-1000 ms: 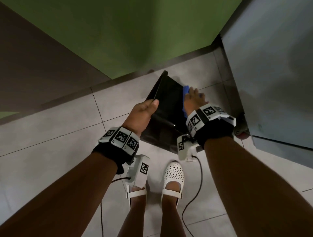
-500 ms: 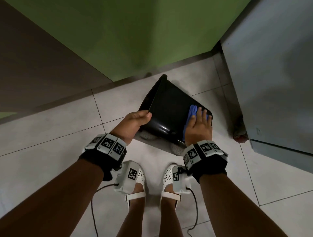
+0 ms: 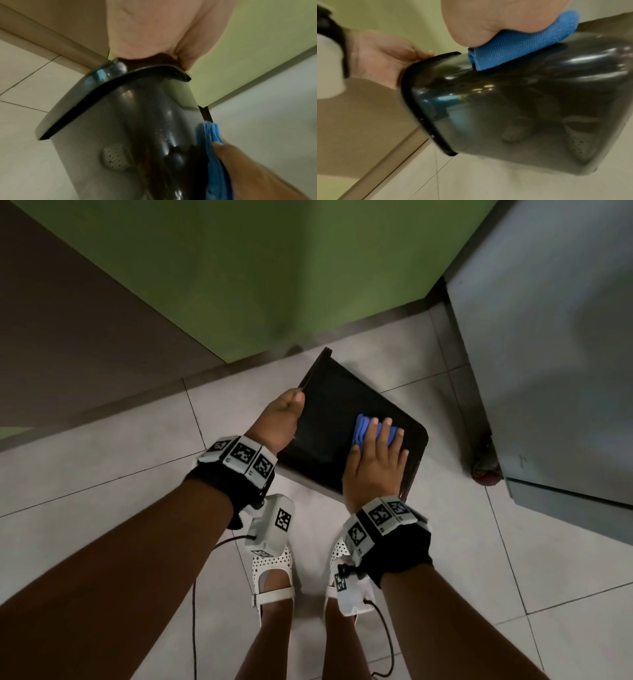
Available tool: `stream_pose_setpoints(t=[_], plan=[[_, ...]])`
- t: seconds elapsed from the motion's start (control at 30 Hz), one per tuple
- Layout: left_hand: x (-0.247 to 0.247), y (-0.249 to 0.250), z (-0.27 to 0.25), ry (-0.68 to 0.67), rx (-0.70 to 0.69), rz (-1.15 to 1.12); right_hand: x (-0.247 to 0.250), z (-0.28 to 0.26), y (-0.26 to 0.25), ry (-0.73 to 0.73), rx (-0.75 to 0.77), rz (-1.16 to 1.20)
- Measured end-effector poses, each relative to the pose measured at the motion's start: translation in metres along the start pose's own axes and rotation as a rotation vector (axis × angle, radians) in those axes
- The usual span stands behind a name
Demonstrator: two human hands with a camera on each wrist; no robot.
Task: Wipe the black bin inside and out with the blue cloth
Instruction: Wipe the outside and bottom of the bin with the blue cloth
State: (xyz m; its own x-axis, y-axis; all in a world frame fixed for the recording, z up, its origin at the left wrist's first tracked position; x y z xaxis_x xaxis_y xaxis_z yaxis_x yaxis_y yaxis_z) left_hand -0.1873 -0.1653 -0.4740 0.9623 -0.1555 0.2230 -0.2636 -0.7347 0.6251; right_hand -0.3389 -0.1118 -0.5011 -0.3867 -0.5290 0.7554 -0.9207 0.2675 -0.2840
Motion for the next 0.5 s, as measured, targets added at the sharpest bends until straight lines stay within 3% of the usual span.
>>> stream_pose_setpoints(t=[0.17, 0.3, 0.4, 0.5], plan=[[-0.01, -0.008, -0.004, 0.023, -0.031, -0.049, 0.0, 0.001, -0.034, -0.029, 0.186, -0.086], [-0.014, -0.011, -0.009, 0.016, -0.108, -0.113, 0.01, 0.028, -0.055, 0.009, 0.227, -0.044], [-0.015, -0.012, -0.01, 0.02, -0.106, -0.115, 0.025, 0.067, -0.056, -0.041, 0.169, -0.006], [-0.018, -0.012, -0.014, 0.009, -0.114, -0.078, 0.039, 0.103, -0.052, -0.159, 0.005, 0.061]])
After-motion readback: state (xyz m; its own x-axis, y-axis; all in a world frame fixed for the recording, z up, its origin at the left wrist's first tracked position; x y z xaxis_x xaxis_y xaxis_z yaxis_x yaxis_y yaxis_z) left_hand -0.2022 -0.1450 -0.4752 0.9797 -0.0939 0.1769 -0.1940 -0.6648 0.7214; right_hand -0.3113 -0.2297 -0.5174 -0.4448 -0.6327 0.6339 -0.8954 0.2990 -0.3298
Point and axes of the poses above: each hand's wrist, its own z-axis towards the middle knuckle, its own x-axis out of the back of the hand, y = z × x, the point moved 3 cm from there along z, towards the middle knuckle, and after that the axes turned 2 degrees about -y, right-handed, at the moved point
